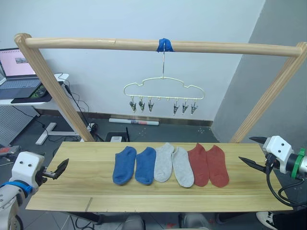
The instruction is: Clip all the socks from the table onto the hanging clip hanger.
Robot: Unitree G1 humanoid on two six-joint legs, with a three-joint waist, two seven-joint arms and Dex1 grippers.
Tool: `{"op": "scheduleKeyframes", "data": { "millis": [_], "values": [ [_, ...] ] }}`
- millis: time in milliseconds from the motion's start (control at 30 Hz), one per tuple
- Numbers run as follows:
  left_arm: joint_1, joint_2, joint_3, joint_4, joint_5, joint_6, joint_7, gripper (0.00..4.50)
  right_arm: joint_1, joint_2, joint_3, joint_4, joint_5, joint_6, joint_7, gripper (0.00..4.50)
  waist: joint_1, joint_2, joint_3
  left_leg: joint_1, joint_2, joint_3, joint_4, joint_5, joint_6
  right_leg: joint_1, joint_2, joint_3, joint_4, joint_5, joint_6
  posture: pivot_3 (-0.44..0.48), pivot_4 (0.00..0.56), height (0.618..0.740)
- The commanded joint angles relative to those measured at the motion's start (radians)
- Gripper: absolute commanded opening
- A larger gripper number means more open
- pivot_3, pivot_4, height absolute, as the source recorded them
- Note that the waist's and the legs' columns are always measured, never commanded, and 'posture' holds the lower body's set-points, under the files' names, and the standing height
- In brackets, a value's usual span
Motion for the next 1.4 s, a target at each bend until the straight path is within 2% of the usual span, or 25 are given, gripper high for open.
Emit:
{"op": "scheduleKeyframes", "data": {
  "millis": [33, 400, 600, 733, 933, 1200, 1400],
  "values": [
    [-0.004, 0.008, 0.050, -0.003, -0.012, -0.020, -0.003, 4.48, -0.003, -0.006, -0.013, -0.040, 0.002, 0.010, -0.006, 4.50, 0.000, 0.000, 0.000, 0.000, 0.000, 0.000, 0.000, 0.000, 0.000, 0.000, 0.000, 0.000, 0.000, 0.000, 0.000, -0.041, 0.031, 0.733],
    [-0.006, -0.010, 0.064, -0.004, -0.044, -0.135, -0.041, 4.48, -0.006, 0.003, -0.027, -0.035, 0.002, 0.012, -0.015, 4.50, 0.001, -0.001, -0.001, 0.000, 0.000, 0.000, 0.000, 0.000, 0.000, 0.000, 0.000, 0.000, 0.000, 0.000, 0.000, -0.046, 0.032, 0.733],
    [-0.019, -0.011, 0.053, 0.020, 0.023, -0.159, 0.014, 4.48, -0.009, 0.009, -0.027, -0.016, -0.001, -0.007, -0.020, 4.50, 0.000, -0.001, -0.001, 0.001, 0.000, 0.000, 0.000, 0.000, 0.000, 0.000, 0.000, 0.000, 0.000, 0.000, 0.000, -0.047, 0.034, 0.733],
    [-0.040, -0.039, 0.086, 0.001, -0.058, -0.149, -0.012, 4.48, -0.009, 0.023, -0.037, -0.021, 0.019, 0.001, -0.022, 4.50, 0.000, -0.001, -0.001, 0.001, 0.000, 0.000, 0.000, 0.000, 0.000, 0.001, 0.000, 0.000, 0.000, 0.000, 0.000, -0.052, 0.038, 0.733],
    [-0.037, -0.052, 0.042, -0.053, -0.070, -0.099, -0.021, 4.48, 0.003, 0.025, -0.045, -0.049, 0.015, 0.009, -0.034, 4.50, -0.003, -0.001, 0.001, 0.001, 0.000, 0.000, 0.000, 0.000, 0.000, 0.001, 0.000, 0.000, 0.000, 0.000, 0.000, -0.077, 0.064, 0.733],
    [-0.078, -0.132, -0.051, -0.294, -0.132, 0.043, 0.024, 4.48, 0.074, 0.043, -0.067, -0.223, 0.068, 0.051, -0.031, 4.50, -0.007, 0.002, 0.028, 0.003, 0.000, 0.000, 0.000, 0.000, 0.000, 0.004, 0.000, 0.001, 0.000, 0.000, 0.000, -0.120, 0.124, 0.733],
    [-0.236, -0.225, -0.133, -0.375, -0.128, 0.116, 0.155, 4.48, 0.081, 0.075, -0.021, -0.500, 0.165, 0.200, -0.067, 4.50, -0.021, 0.002, 0.069, 0.004, 0.000, 0.000, 0.001, 0.000, 0.000, 0.004, 0.000, 0.001, 0.001, 0.000, 0.000, -0.144, 0.178, 0.733]
  ]
}}
